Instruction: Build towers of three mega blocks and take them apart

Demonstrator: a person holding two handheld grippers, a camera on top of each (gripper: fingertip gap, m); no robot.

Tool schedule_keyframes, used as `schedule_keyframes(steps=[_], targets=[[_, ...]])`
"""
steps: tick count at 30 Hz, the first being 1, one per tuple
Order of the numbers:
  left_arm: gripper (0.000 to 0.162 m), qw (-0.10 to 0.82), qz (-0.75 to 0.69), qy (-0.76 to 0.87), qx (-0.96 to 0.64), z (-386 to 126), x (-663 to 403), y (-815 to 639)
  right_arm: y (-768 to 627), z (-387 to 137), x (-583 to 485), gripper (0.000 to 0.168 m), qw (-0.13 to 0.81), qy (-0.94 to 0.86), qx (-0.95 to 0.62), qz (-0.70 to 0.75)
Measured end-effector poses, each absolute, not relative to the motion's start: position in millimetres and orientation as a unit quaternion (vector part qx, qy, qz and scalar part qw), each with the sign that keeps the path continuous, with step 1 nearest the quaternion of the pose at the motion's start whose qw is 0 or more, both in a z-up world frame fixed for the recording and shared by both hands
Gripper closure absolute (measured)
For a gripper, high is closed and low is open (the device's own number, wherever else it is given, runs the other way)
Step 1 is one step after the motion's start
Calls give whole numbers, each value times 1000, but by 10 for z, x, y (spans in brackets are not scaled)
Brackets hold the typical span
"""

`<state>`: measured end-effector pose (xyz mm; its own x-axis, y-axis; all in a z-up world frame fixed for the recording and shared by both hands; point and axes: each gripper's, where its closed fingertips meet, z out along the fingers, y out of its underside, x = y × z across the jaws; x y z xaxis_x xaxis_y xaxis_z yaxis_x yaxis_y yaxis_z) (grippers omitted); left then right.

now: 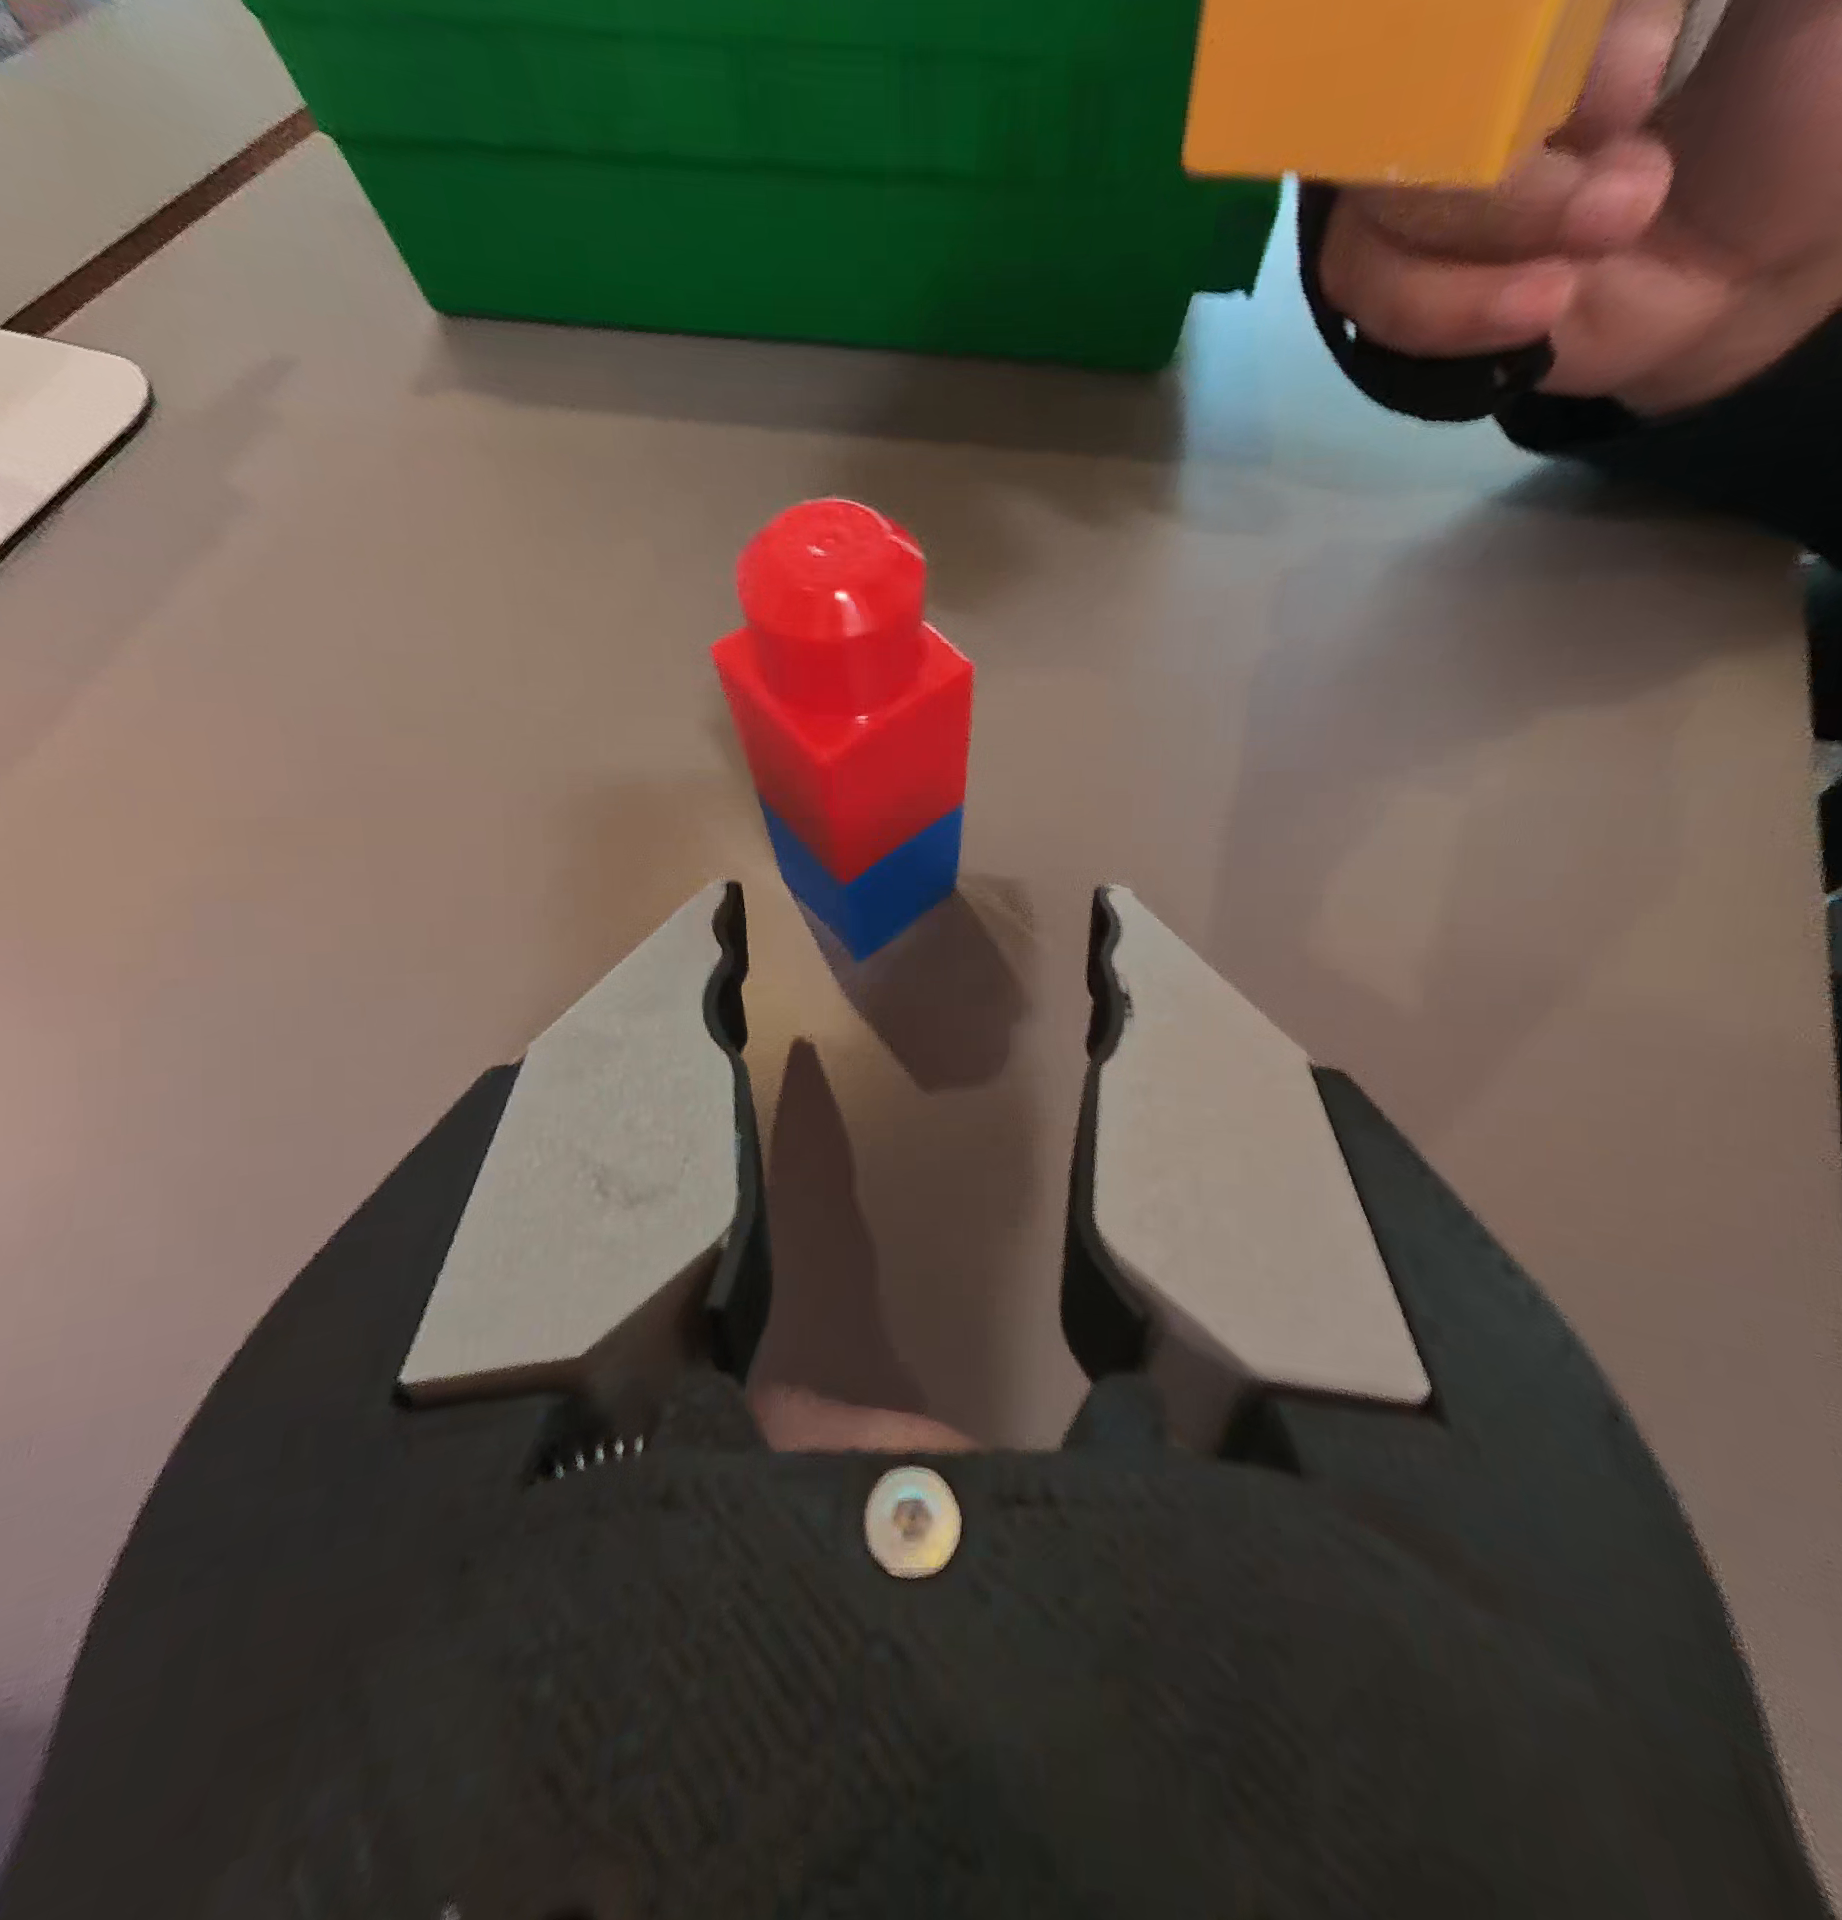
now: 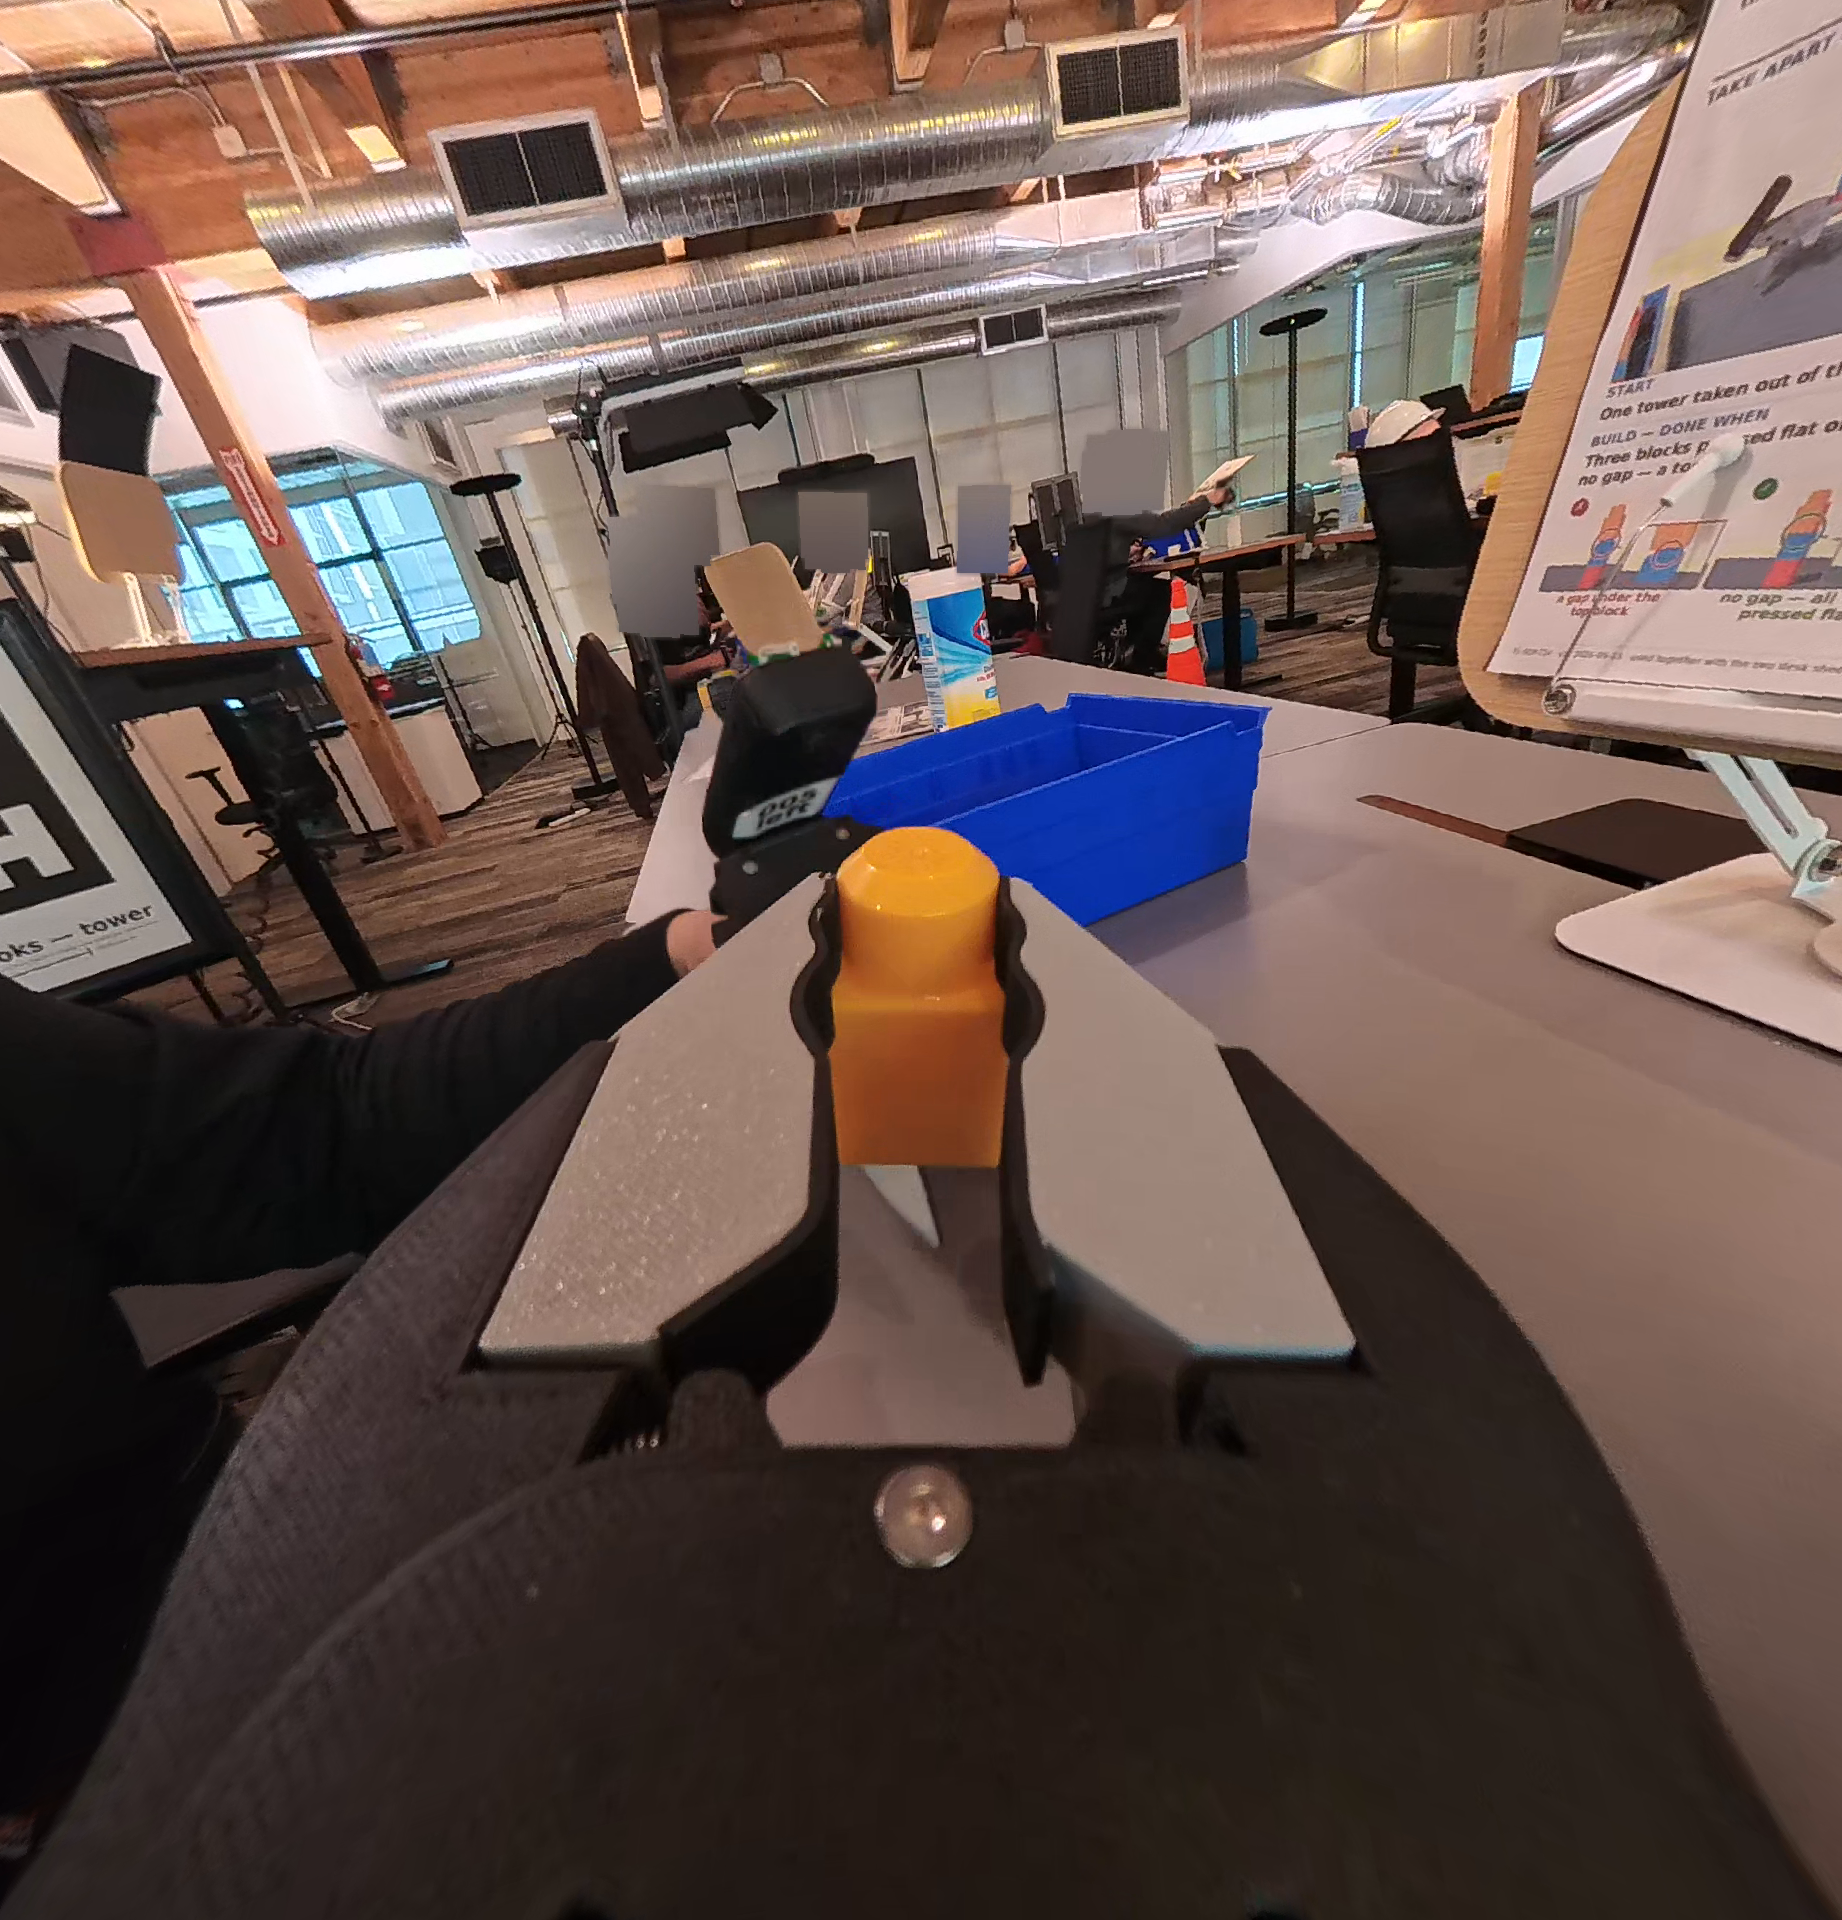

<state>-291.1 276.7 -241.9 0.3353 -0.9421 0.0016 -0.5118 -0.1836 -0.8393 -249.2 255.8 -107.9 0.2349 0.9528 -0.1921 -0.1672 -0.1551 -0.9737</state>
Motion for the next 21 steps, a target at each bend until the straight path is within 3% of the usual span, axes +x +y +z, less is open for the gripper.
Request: schedule_keyframes(steps=[7,16,21], targets=[[110,361,-319,550,-682,-2395,-2792,2451,2549,-1033,-2458,142,549,-342,-558,520],[95,432,-251,472,-726,-2389,-2872,2972,2520,-1022,-2480,142,546,-345,-553,526],[87,386,-227,523,-725,-2649,-2702,2904,2472,-1030,-2526,141,541,-357,-544,533]])
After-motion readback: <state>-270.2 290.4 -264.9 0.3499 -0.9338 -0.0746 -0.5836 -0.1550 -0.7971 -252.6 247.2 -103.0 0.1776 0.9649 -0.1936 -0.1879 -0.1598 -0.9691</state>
